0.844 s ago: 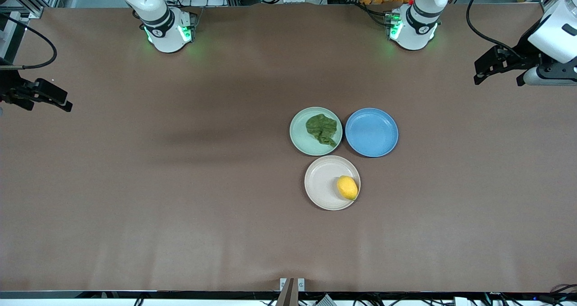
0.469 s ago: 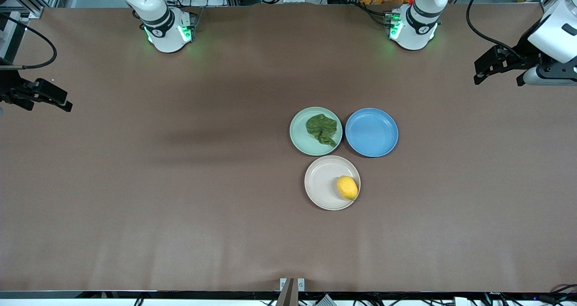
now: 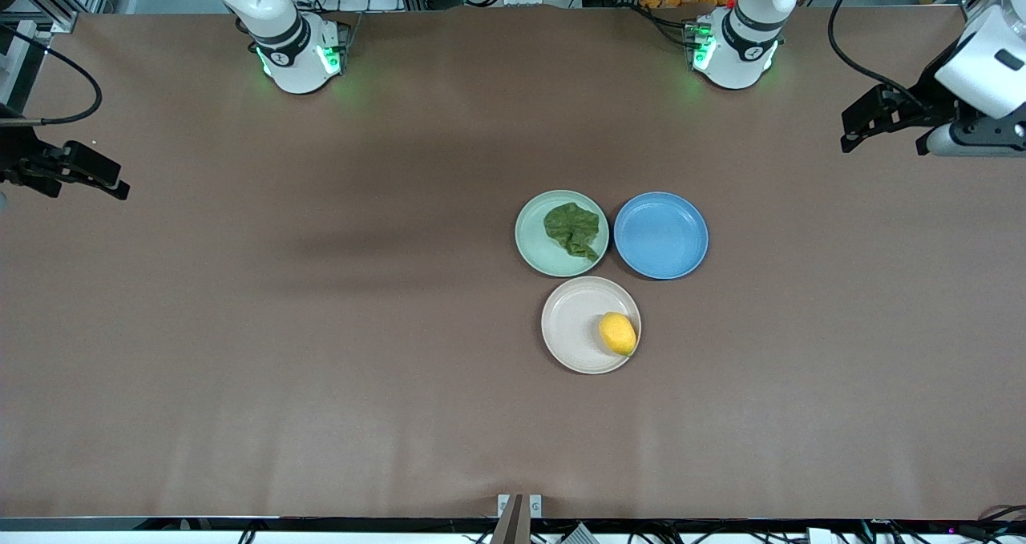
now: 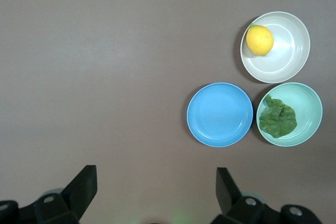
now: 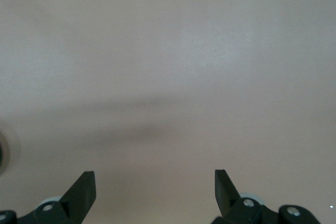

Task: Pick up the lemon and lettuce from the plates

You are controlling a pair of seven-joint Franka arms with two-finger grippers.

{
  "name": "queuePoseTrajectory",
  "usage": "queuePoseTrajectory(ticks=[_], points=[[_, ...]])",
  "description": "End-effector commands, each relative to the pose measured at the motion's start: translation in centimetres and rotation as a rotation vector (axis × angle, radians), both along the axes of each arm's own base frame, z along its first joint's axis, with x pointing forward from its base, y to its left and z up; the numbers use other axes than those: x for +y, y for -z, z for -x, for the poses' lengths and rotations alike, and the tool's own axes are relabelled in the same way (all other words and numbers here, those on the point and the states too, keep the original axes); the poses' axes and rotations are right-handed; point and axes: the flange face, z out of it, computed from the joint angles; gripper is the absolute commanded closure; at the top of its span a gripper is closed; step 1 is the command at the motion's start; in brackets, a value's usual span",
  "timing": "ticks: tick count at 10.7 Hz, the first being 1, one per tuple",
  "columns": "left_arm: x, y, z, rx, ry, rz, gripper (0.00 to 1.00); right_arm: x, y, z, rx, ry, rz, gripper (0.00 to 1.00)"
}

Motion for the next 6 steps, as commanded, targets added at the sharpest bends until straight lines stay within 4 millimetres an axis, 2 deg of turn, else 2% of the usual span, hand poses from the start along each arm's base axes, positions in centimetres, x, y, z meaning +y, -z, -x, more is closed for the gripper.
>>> queuePoseTrajectory(ticks=[1,3,6], points=[[-0.8,3.7,-2.6,0.074,0.024,0.014,0.00,-0.3,1.0,-0.6,0.009,-0.005,0.012,0.00],[-3.8,6.9,-4.7,0.081,0.005,0.024,0.00,1.2,1.1,-0.7,0.011,-0.009,-0.002,0.00],[-8.9,12.9,-8.1,0.055,-0.138,0.039,0.00,6.7,1.7,-1.4,0.000,-0.071,-0.013,0.00]])
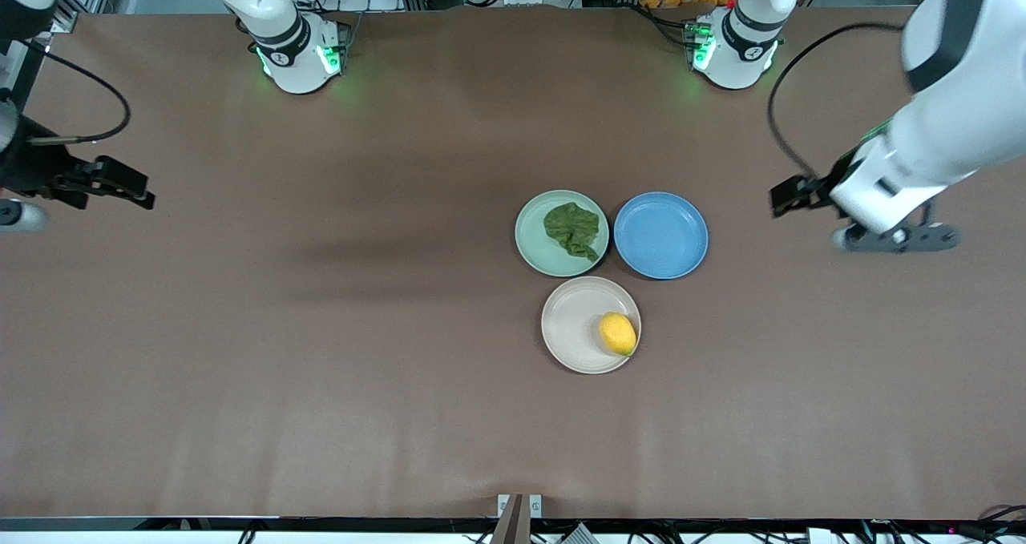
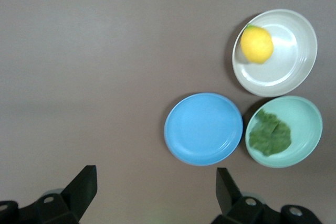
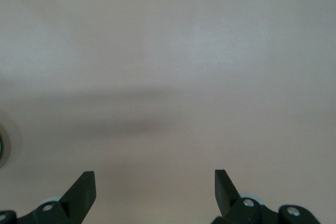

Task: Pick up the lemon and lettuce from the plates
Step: 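Move the left gripper to the lemon while the right gripper reaches the lettuce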

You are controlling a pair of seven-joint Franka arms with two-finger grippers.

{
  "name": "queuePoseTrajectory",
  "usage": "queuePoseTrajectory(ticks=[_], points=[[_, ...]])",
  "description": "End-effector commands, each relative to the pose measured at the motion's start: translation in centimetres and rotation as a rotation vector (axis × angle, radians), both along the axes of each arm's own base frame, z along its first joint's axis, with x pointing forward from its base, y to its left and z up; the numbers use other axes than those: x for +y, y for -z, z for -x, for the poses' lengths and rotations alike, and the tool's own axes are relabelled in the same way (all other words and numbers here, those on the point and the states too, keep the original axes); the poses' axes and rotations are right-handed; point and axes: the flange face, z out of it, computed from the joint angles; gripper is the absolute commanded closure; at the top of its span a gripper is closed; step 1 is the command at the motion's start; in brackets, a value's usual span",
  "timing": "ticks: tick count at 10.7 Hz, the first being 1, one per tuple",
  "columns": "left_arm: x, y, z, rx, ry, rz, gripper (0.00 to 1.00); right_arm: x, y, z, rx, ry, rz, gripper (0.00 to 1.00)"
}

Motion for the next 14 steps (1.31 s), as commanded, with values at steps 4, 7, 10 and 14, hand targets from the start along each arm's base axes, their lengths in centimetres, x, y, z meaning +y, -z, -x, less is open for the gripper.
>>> queuePoseTrajectory(ticks=[4,7,10,14], points=[[-6.3,10.7,-5.9,-0.034,-0.197,0.049,0.00,17.6,3.1,-0.5,-0.012,0.173,-0.004,0.00],[-11.8,18.4,-6.6,-0.065,-0.226,0.036,0.00,31.6,10.2,0.8,-0.036,0.287,-0.015,0.00],[-13.2,22.8,-7.1,-0.092,-0.242,0.042,0.00,46.7,21.5,5.1,-0.093,0.413,-0.076,0.00],[-17.2,26.9,-6.4,-0.157,-0.252,0.041,0.00,56.5,30.6,9.1,-0.200,0.393,-0.025,0.00]])
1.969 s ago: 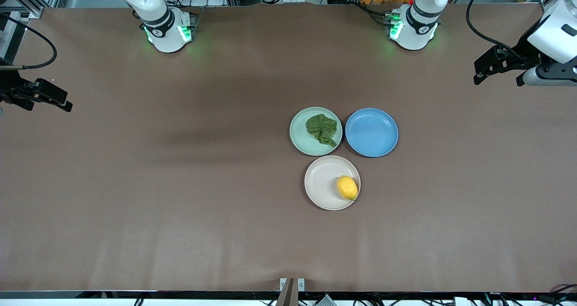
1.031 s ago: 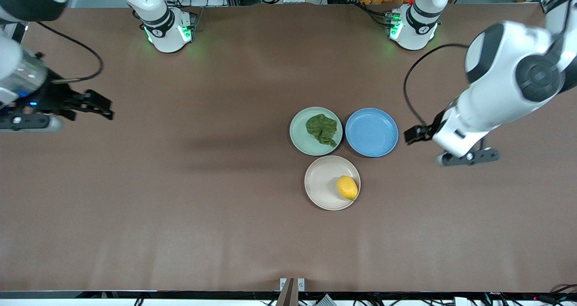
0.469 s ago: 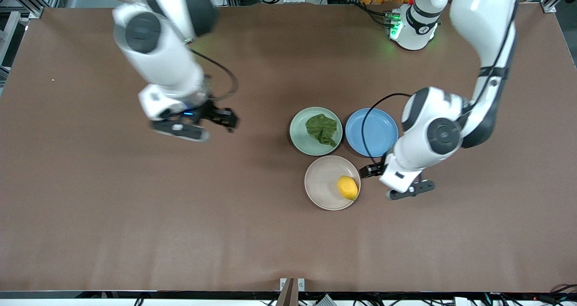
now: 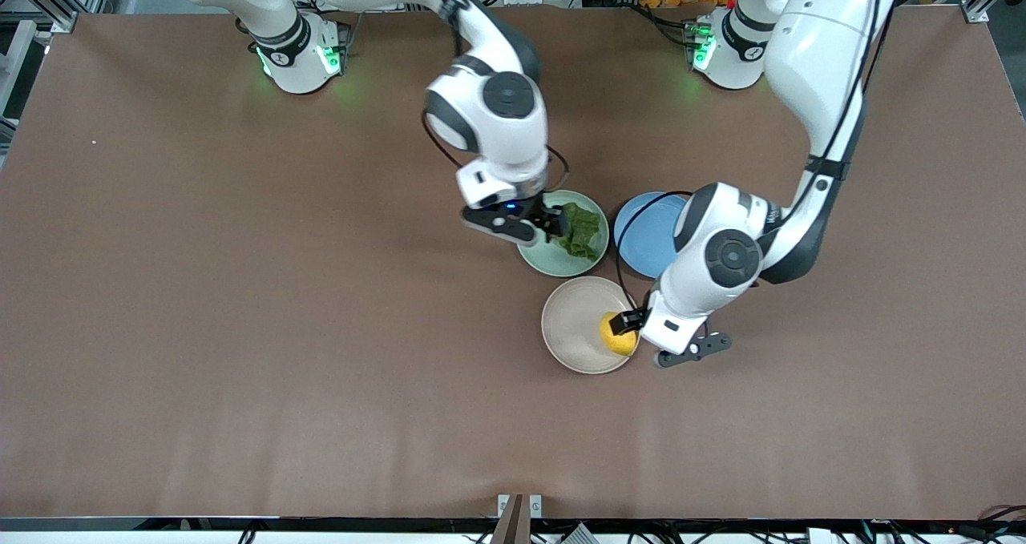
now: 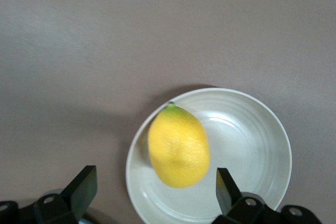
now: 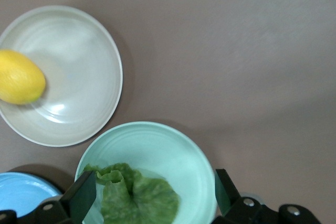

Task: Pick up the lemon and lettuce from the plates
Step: 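Move the left gripper to the lemon while the right gripper reaches the lettuce, then close the left gripper on the lemon while the right gripper grasps the lettuce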

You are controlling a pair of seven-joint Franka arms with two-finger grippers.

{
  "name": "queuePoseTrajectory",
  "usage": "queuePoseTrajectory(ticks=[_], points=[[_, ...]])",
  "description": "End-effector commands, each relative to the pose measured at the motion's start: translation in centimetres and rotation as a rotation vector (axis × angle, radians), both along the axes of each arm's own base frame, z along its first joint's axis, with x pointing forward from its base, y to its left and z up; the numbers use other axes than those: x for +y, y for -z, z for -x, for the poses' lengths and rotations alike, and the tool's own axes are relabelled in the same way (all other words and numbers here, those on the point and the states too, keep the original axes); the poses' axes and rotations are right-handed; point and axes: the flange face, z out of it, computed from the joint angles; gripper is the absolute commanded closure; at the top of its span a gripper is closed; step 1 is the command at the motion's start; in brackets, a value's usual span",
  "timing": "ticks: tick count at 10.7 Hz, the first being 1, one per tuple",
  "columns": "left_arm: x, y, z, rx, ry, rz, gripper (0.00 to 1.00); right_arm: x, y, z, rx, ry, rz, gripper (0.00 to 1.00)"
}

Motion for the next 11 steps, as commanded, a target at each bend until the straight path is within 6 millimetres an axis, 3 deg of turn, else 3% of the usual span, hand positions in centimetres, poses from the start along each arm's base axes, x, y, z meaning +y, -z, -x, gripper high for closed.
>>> queuePoseTrajectory(ticks=[1,3,5,8,9,11], points=[[-1.7,1.6,0.0,-0.040,0.033,-0.058,0.00,4.0,3.0,0.9,-0.072,-0.033,0.032,0.00],[-1.9,3.6,0.3,-0.034,0.070,-0.096,0.00,7.1,6.5,3.0,-0.140,-0.026,0.071,0.00],[-2.7,5.9,0.6,-0.049,0.087,-0.086,0.00,7.6,7.6,3.0,-0.160,-0.023,0.061,0.00],[-2.9,6.7,0.2,-0.097,0.087,-0.059,0.00,9.1,11.4,5.1,-0.213,-0.015,0.047,0.00],[-2.9,6.7,0.2,-0.101,0.087,-0.056,0.00,9.0,12.0,5.1,-0.216,-0.017,0.055,0.07],[-2.9,6.7,0.2,-0.100,0.091,-0.058,0.00,8.8,13.3,5.1,-0.234,-0.042,0.080,0.33]])
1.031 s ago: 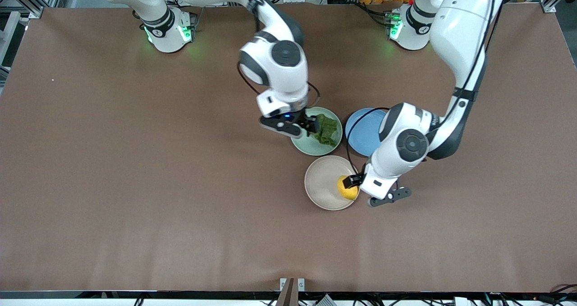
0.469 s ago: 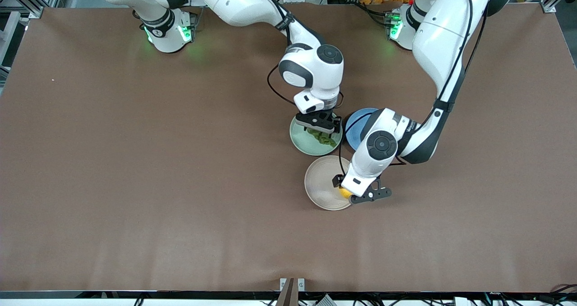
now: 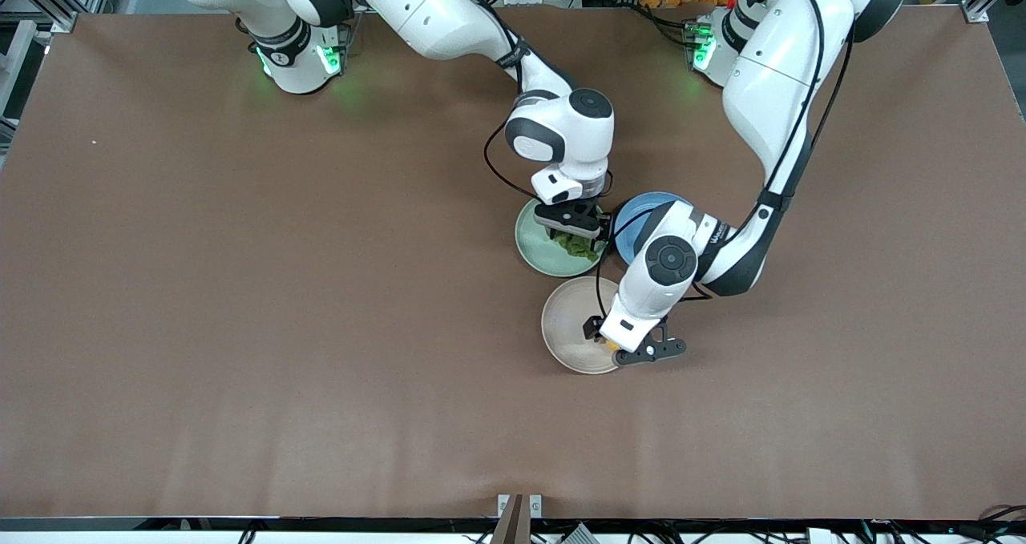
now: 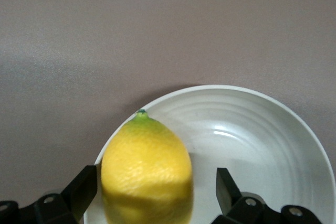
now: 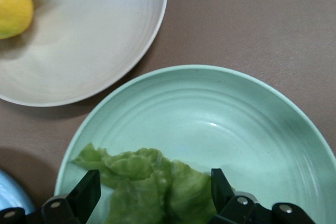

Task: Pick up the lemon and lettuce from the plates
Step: 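Close the left gripper on the lemon while the right gripper grasps the lettuce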

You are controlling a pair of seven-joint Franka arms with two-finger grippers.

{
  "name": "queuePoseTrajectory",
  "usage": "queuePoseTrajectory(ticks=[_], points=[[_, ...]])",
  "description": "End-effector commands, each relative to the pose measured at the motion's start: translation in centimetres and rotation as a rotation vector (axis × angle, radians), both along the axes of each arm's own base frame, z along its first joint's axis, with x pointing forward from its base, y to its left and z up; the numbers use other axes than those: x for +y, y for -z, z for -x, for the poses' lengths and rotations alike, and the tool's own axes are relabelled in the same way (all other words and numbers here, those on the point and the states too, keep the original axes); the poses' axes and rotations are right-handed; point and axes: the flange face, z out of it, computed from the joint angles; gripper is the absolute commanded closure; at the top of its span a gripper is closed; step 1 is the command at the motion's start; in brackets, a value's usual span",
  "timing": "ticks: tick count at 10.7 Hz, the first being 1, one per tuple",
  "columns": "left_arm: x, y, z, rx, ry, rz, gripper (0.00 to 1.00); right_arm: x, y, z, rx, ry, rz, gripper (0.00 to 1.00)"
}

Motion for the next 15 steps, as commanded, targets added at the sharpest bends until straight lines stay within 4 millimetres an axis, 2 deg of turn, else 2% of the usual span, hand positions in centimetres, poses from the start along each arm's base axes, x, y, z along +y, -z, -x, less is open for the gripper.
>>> queuePoseTrajectory(ticks=[1,2,3,4,5,6,8,10,12,15], points=[[-0.3,-0.3,-0.5,-0.038,0.013,-0.027,0.00,0.5,0.7,-0.3,-0.049,-0.008,0.010,0.51],[-0.3,-0.8,-0.5,-0.051,0.028,-0.046,0.51,0.4,0.4,-0.5,-0.051,-0.018,0.014,0.80],[-0.2,-0.8,-0.4,-0.044,0.029,-0.056,0.86,0.2,-0.1,-1.0,-0.051,-0.018,0.014,1.00],[0.0,-0.8,-0.4,-0.037,0.029,-0.064,1.00,0.1,-1.0,-1.5,-0.053,-0.017,0.007,1.00],[0.0,-1.0,-0.3,-0.032,0.030,-0.069,1.00,-0.2,-1.3,-1.9,-0.050,-0.021,0.011,1.00],[0.1,-1.5,-0.3,-0.025,0.030,-0.078,1.00,-0.3,-2.6,-2.4,-0.052,-0.022,0.001,1.00],[0.4,-3.0,-0.3,-0.014,0.026,-0.093,1.00,-1.1,-6.0,-3.7,-0.041,0.008,-0.003,1.00],[1.1,-5.7,-0.5,-0.005,0.009,-0.106,1.00,-2.6,-10.3,-5.1,0.013,-0.003,-0.006,1.00],[2.6,-8.6,-0.9,0.011,-0.029,-0.108,1.00,-6.7,-14.8,-8.7,0.139,-0.063,0.005,1.00],[7.9,-12.0,-1.5,0.110,-0.166,-0.057,1.00,-14.5,-23.1,-14.1,0.209,-0.082,-0.052,1.00]])
